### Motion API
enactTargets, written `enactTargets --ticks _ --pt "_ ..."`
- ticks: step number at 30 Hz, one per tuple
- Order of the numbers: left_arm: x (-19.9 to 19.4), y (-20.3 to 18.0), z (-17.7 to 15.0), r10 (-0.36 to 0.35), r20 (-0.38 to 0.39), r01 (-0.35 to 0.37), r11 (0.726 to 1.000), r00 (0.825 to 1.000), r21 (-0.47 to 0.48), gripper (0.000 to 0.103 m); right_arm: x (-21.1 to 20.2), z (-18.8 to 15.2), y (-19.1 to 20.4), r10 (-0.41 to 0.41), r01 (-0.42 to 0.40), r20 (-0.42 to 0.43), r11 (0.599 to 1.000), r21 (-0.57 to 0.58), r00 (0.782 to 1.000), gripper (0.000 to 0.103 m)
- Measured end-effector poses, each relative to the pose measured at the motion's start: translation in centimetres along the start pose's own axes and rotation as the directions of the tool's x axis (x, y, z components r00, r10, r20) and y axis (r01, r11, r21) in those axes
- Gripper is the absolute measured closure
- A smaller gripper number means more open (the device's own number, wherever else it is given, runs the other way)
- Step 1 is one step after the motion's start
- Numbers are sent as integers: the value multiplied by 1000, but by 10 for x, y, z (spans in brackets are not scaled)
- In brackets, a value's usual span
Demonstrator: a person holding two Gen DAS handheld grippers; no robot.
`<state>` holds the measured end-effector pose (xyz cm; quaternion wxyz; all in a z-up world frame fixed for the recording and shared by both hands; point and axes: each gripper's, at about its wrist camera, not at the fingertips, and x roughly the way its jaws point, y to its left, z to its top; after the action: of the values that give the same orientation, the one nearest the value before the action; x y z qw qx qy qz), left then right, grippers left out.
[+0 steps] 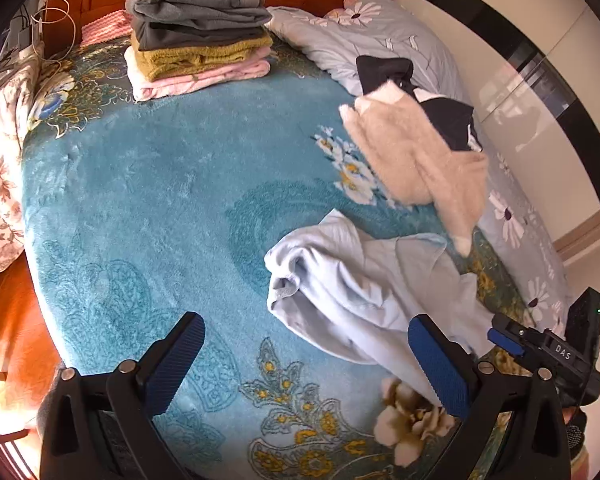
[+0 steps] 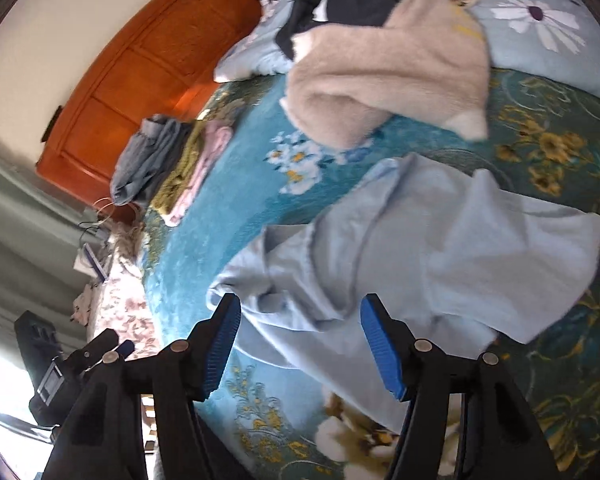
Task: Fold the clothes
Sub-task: 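Lower the light blue shirt onto the blanket and open the right gripper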
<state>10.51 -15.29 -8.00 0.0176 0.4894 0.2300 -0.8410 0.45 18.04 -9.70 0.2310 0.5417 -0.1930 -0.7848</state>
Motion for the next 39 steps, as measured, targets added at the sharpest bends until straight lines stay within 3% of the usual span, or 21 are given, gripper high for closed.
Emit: enactTargets --ticks 3,11,18,21,23,27,30,32,35,39 --pt "17 6 -6 38 -45 -38 999 998 -7 0 7 -9 -20 -43 43 -23 999 26 999 39" --pt "40 8 -5 93 -83 -92 996 992 23 0 29 -6 -32 -22 24 -30 997 78 999 39" --pt "54 18 -5 104 -125 -106 994 987 -12 0 75 0 -10 79 -69 -112 994 85 991 39" --pt "52 23 -4 110 -110 -113 993 988 -25 0 92 -10 -3 82 -64 -145 990 127 986 42" --pt "52 26 -3 106 -112 -111 993 988 -35 0 96 -17 3 149 -123 -146 977 174 978 45" --pt "52 27 -3 95 -120 -100 994 988 -38 0 105 -26 16 293 -254 -128 932 257 947 45" --pt "48 28 -3 85 -117 -91 995 990 -46 0 120 -25 14 341 -281 -99 881 381 935 45" --pt "43 32 -2 79 -107 -86 994 991 -60 0 128 -23 7 348 -278 -73 843 460 935 47" --pt "37 38 1 69 -94 -78 993 993 -93 0 136 -24 -4 328 -235 -61 783 575 943 62" --pt "31 42 0 58 -95 -69 991 994 -112 0 148 -28 -15 331 -197 -49 667 719 942 73"
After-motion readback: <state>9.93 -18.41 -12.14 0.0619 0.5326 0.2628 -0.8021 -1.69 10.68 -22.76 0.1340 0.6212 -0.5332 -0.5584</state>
